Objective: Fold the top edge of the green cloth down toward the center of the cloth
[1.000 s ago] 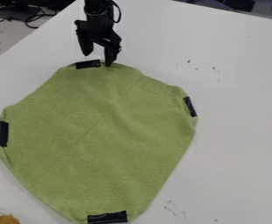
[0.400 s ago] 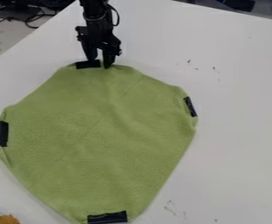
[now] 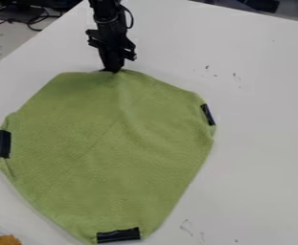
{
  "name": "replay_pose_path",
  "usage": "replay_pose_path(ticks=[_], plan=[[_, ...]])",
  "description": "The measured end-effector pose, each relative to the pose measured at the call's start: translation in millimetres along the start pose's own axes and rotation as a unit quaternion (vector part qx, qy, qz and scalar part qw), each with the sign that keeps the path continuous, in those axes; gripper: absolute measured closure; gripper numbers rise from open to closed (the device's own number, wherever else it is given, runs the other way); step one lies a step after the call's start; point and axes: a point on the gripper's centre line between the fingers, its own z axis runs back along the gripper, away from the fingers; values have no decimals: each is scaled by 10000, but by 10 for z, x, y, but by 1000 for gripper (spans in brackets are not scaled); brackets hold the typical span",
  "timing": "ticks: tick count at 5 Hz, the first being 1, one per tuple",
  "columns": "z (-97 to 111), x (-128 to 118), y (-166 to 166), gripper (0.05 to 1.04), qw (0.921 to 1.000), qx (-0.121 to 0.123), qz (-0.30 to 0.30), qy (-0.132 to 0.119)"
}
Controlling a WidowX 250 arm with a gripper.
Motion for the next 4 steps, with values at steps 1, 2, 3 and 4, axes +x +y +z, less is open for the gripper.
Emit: replay_pose_path(ticks=[1, 2, 3, 4], plan=[[21, -8, -18, 1006, 9998, 182, -61, 77], [248, -54, -28, 1020, 9983, 564, -77, 143], [670, -61, -164, 1027, 9948, 1014, -80, -104], [907, -182, -312, 1028, 9937, 1075, 8, -326]])
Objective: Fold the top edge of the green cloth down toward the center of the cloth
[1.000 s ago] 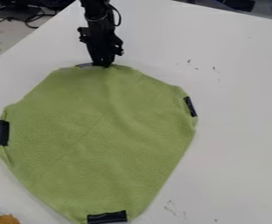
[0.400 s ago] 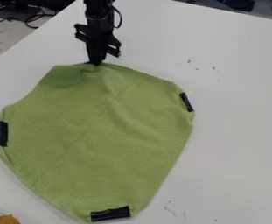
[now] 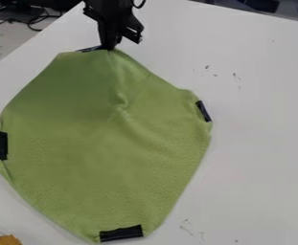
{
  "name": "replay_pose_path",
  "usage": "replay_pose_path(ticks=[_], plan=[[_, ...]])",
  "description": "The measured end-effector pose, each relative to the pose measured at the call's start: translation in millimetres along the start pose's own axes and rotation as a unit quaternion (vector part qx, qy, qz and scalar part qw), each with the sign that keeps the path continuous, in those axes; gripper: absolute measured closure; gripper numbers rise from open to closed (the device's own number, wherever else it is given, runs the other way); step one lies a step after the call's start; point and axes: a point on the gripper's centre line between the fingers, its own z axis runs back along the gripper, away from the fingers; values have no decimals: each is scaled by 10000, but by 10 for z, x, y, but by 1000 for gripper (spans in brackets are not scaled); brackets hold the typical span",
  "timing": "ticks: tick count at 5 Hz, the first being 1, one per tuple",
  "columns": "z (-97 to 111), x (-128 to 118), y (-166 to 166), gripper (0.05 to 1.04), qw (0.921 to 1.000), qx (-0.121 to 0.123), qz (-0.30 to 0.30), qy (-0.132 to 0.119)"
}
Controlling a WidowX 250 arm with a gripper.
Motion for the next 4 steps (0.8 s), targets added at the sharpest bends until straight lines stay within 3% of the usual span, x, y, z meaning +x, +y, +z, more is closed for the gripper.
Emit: replay_pose_path(ticks=[2, 3, 4], plan=[[557, -614, -550, 1028, 9967, -295, 735, -172], [707, -998, -863, 1028, 9928, -477, 1058, -309], [732, -1184, -1067, 1004, 9899, -464, 1289, -376]])
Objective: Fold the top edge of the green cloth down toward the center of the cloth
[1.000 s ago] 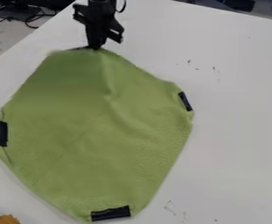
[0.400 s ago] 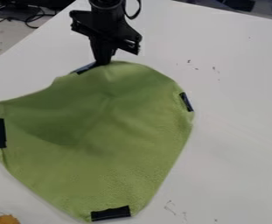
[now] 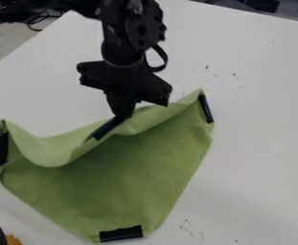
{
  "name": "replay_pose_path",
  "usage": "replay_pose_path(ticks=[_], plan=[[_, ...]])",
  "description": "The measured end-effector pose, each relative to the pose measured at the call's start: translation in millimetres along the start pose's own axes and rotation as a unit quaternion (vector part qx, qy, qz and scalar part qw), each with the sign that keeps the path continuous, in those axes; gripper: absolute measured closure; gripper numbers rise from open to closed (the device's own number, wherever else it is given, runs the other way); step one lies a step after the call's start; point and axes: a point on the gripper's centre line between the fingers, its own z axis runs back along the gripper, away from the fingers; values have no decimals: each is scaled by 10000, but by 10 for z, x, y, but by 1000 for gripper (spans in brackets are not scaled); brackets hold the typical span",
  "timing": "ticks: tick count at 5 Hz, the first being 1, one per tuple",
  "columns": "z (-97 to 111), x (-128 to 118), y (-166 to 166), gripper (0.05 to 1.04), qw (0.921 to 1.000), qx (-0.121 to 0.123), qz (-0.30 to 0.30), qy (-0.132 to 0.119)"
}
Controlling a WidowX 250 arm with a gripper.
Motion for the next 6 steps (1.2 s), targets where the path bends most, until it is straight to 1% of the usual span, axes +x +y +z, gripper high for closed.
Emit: replay_pose_path(ticks=[1, 2, 3, 4, 5, 6], plan=[[-20, -65, -59, 846, 9999, 64, 86, -72], [-42, -80, -58, 576, 9999, 97, 116, -31], [-72, -92, -81, 268, 10000, 54, 51, 34], [-57, -71, -78, 74, 10000, 52, 34, 64], [-37, -54, -77, 76, 9999, 36, 36, 128], [6, -51, -82, 83, 9995, 7, 83, 299]])
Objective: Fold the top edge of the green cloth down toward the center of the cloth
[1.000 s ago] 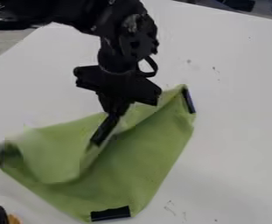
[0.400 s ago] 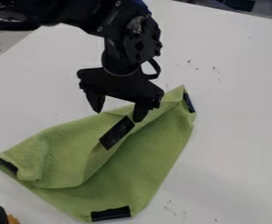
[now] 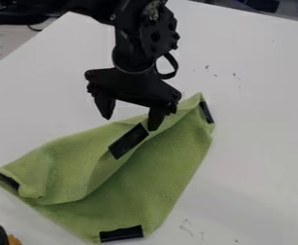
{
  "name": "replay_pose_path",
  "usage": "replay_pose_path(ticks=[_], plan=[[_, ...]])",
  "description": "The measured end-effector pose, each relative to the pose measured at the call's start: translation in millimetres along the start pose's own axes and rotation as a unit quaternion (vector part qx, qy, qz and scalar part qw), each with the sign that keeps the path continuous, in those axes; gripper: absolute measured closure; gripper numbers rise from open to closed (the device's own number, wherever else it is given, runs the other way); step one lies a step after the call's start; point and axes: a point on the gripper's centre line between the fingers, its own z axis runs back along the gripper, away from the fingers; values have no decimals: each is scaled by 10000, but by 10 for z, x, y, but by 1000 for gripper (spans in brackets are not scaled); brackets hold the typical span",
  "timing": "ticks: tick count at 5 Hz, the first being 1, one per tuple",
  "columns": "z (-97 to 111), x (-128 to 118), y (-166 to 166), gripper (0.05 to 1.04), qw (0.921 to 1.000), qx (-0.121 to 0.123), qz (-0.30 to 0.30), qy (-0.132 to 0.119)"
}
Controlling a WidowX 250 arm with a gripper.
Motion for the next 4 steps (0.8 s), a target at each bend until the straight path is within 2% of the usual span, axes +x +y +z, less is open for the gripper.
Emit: replay_pose_path(ticks=[1, 2, 3, 4], plan=[[143, 13, -43, 83, 9996, -13, 69, 291], [290, 61, -95, 83, 9991, -162, -171, 356], [323, 92, -121, 83, 9953, -610, -687, 307], [351, 150, -88, 83, 9880, -1042, -1133, 99]])
